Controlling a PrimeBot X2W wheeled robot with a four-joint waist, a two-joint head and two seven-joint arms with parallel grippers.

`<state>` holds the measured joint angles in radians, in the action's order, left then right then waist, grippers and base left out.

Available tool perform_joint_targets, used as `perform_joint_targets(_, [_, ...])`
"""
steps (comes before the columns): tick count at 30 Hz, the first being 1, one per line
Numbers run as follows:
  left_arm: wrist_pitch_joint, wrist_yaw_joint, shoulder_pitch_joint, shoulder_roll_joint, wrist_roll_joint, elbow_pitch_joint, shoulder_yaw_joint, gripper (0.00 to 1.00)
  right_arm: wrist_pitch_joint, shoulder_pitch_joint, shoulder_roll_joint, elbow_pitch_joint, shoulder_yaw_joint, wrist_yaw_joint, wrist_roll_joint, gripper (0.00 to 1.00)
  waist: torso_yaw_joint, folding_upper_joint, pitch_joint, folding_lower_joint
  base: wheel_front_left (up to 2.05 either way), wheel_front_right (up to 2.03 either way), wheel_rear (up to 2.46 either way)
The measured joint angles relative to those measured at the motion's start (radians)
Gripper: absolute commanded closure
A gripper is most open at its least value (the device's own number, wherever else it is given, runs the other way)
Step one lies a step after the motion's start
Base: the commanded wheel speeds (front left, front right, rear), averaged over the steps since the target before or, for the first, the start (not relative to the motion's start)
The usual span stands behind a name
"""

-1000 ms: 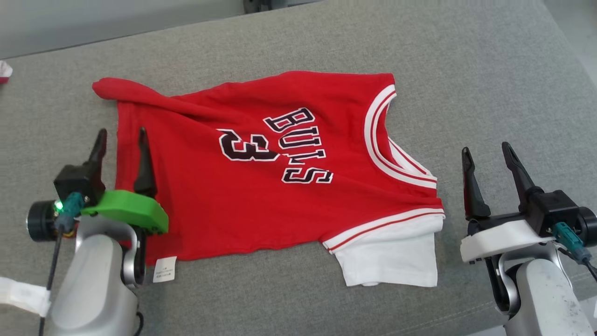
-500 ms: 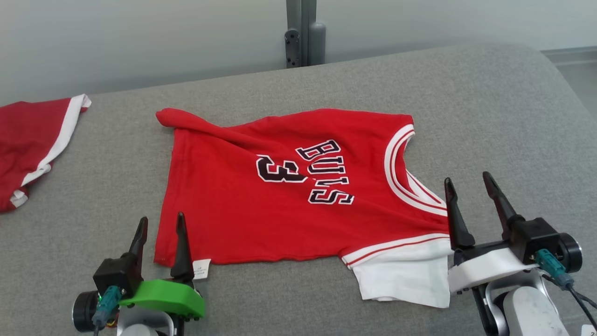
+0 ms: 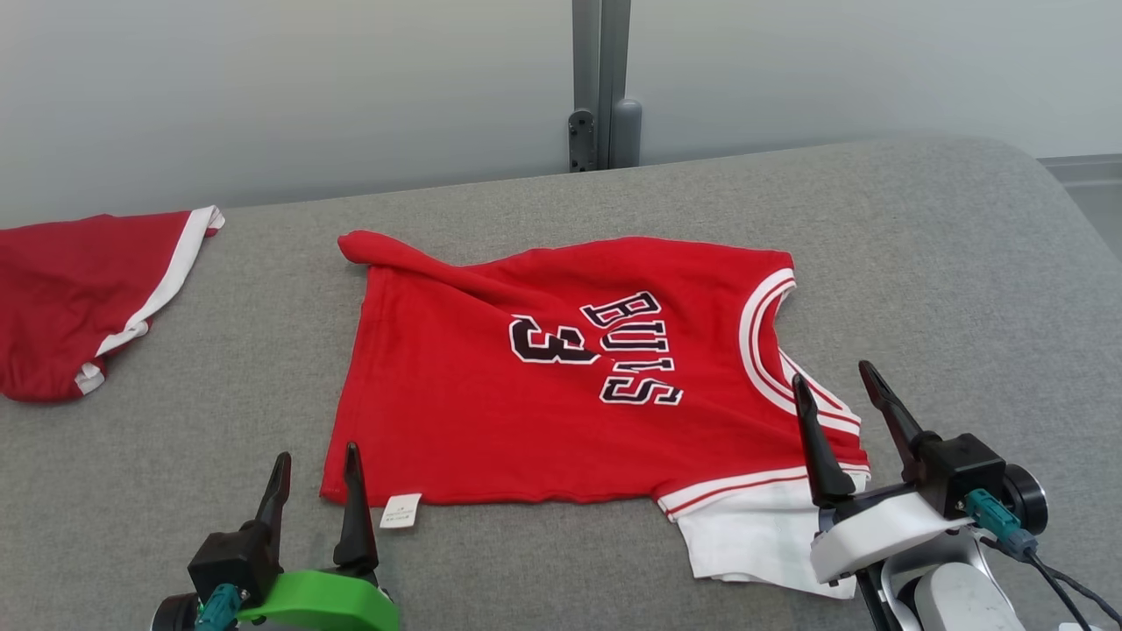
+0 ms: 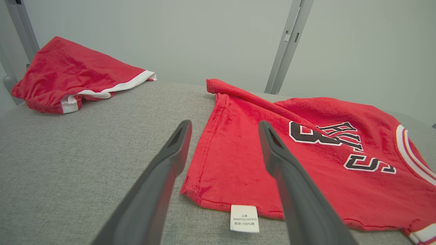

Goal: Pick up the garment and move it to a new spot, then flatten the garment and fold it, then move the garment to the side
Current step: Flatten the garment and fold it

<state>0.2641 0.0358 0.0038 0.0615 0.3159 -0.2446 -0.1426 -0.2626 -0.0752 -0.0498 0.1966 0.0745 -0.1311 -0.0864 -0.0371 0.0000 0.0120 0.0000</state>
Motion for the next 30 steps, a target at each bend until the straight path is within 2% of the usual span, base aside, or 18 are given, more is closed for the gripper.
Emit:
perform_joint_targets(21, [0.000,-0.003,-0.001,-0.006,-0.012,-0.013,-0.001,0.00,0.000,-0.001,0.000,0.040,-0.022,0.000,0.006,0.00,-0.006,0.0000,0.018,0.0000,0.00,0.00,0.00])
perform_joint_targets(30, [0.000,-0.008,-0.004,-0.005,-0.018,-0.036,0.000,0.00,0.002,0.136,0.000,0.129,-0.058,0.000,-0.013,0.00,-0.013,0.0000,0.052,0.0000,0.00,0.00,0.00])
